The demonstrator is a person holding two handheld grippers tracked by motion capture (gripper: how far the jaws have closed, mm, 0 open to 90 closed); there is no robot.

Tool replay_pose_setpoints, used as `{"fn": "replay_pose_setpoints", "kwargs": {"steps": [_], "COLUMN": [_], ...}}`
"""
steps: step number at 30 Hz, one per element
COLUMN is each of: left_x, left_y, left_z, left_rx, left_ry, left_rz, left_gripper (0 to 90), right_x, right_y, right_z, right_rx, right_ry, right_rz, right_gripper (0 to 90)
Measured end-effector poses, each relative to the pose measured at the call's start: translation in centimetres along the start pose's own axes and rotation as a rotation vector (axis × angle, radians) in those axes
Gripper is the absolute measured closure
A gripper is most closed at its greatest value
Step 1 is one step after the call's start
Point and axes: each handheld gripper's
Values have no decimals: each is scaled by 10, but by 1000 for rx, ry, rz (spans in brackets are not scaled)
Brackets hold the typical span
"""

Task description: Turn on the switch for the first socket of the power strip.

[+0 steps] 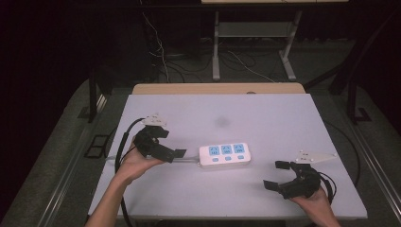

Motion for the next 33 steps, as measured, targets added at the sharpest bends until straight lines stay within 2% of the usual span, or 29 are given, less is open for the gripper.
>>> {"fn": "replay_pose_setpoints", "kwargs": {"steps": [7,13,17,28,33], "left_x": [2,10,14,22,24], "left_y": [-8,-8,-7,-12,-14], "left_z": [-15,-29,-38,-63,-78], "left_rx": [20,24,25,79,91], "left_ry": [-15,5,3,-2,-18], "left_rz": [10,23,27,36,36], "left_gripper": [0,0,0,0,0], "right_x": [0,-1,-1,-2,-3], "right_y": [1,1,2,2,3], "right_z": [0,-1,-1,-1,-1], "right_rx": [-6,-8,-11,-14,-17], "right_ry": [0,-2,-4,-4,-7], "right_rz": [0,0,1,3,5], "right_gripper": [3,2,3,3,3]}}
Point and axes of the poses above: each handheld gripper's, and its own axes: y roughly forward along the jaws, z roughly out of its top, x roughly to its right, and after that the axes turned 12 degrees about x, right-handed
